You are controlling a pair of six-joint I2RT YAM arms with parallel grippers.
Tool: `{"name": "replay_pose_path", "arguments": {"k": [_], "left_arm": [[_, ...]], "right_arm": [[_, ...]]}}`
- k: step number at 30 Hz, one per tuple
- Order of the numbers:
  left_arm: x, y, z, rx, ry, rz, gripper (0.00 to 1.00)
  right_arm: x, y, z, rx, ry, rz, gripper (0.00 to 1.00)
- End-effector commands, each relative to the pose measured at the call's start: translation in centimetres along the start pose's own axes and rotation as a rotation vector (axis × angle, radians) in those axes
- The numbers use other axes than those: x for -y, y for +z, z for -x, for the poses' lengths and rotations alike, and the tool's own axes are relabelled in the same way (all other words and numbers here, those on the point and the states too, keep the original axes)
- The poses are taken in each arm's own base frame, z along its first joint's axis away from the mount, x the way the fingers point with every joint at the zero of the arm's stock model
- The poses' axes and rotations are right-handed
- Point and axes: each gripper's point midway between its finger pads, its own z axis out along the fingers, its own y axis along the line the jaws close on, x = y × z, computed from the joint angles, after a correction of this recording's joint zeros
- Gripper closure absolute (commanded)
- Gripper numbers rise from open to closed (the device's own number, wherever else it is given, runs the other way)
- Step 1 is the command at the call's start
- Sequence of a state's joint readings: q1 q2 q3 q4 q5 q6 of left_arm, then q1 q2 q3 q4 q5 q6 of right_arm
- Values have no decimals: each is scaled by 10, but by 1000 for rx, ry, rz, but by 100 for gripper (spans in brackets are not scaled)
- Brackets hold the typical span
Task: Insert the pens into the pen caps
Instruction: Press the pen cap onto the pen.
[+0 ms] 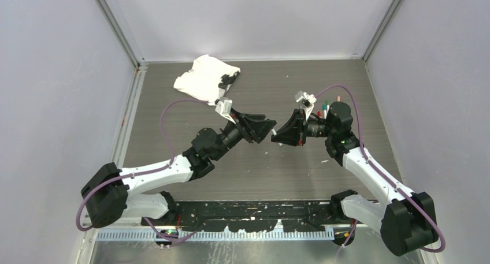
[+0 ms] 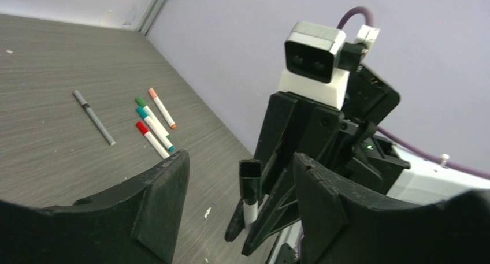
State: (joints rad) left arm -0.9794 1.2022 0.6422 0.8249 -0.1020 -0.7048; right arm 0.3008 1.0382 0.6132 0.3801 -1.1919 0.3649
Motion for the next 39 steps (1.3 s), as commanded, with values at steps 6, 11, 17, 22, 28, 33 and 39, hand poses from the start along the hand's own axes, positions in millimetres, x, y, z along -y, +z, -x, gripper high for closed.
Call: {"name": "replay_pose_path", "arguments": {"k": [6,11,17,22,28,33,39], "left_arm": [[15,16,12,26,-23,-46,44],[16,17,12,31,-29,-52,54],[17,18,10,21,-28,-61,80],[21,16,2,-16,-28,-86,99],[34,1,-43,-233,-76,-210,99],[32,-20,-86,-404,-193,-258,99],[28,-38,-136,-573,-310,-246,99]], "right_arm": [[-10,-1,21,25,-96,22,99],[-10,-1,21,24,-95,21,99],[-10,-1,22,25,-97,22,99],[-7,0,23,32,-91,0,99],[1,-3,29,43,-97,-38,99],[12,-7,36,71,-137,-104,99],[32,-14,37,62,-146,-211,99]]}}
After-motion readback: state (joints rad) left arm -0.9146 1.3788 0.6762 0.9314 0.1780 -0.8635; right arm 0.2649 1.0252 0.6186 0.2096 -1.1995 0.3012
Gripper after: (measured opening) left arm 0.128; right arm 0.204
